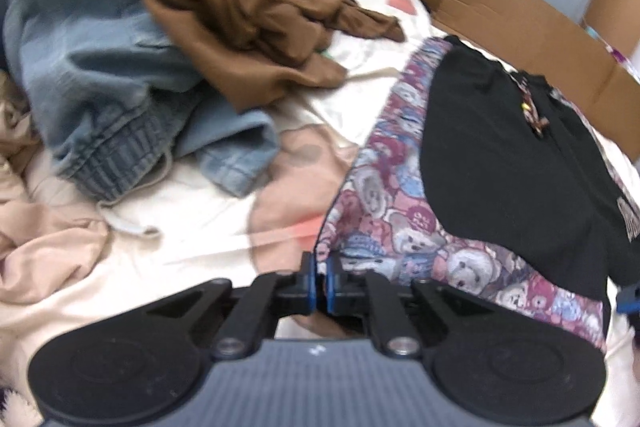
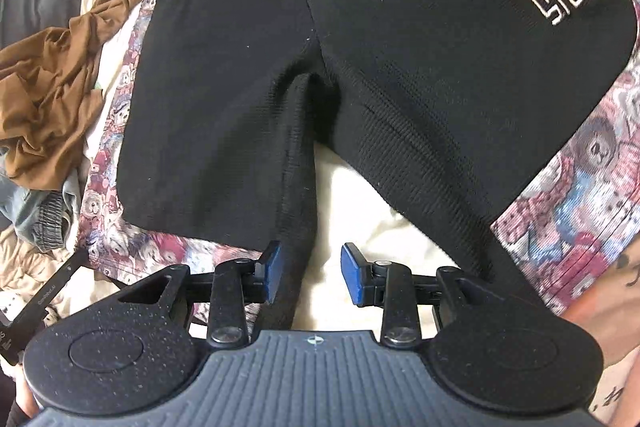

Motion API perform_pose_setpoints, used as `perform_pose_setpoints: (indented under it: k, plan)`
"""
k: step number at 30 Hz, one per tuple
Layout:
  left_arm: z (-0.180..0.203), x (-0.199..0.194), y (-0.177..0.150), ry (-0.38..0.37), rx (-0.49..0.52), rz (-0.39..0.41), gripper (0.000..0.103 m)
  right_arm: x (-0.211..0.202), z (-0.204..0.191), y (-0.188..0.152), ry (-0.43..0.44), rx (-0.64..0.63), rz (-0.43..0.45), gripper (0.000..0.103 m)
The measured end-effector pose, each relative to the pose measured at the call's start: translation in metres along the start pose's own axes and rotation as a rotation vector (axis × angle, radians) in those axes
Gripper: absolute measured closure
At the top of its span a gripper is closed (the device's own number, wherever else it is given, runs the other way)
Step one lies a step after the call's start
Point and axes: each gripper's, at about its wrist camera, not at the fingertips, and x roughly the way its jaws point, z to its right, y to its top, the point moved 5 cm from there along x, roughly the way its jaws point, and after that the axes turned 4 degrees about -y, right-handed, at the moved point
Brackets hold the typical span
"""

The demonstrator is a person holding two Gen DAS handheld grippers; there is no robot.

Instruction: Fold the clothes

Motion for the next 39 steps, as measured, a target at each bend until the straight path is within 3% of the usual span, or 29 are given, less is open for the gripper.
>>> perform_pose_setpoints:
  k: [5, 21, 24, 28, 39]
  plan:
    - [-0.010, 0.007, 0.001, 0.009, -0.017, -0.018, 0.098, 0.008, 0.007, -0.011, 0.029, 0.019, -0.037, 0.064]
    - [-0.017, 0.018, -0.002, 0.011, -0.044, -0.041, 0.097, 0.057, 0.005, -0.028, 0.337, 0.118, -0.041, 0.066]
    - [-0.018, 0.016, -0.001, 0.007, -0.051, -0.044, 0.098, 0.061, 0.003, -0.030, 0.404, 0.153, -0.063, 0.092]
    - [-0.026, 0.010, 0.004, -0.036, -0.171, -0.043, 0.098, 0.060, 0.004, -0.032, 0.503, 0.222, -0.097, 0.103]
    - [-0.027, -0.016, 0.012, -0.128, -0.359, -0.054, 0.099, 0.035, 0.012, -0.031, 0.397, 0.098, -0.135, 0.103]
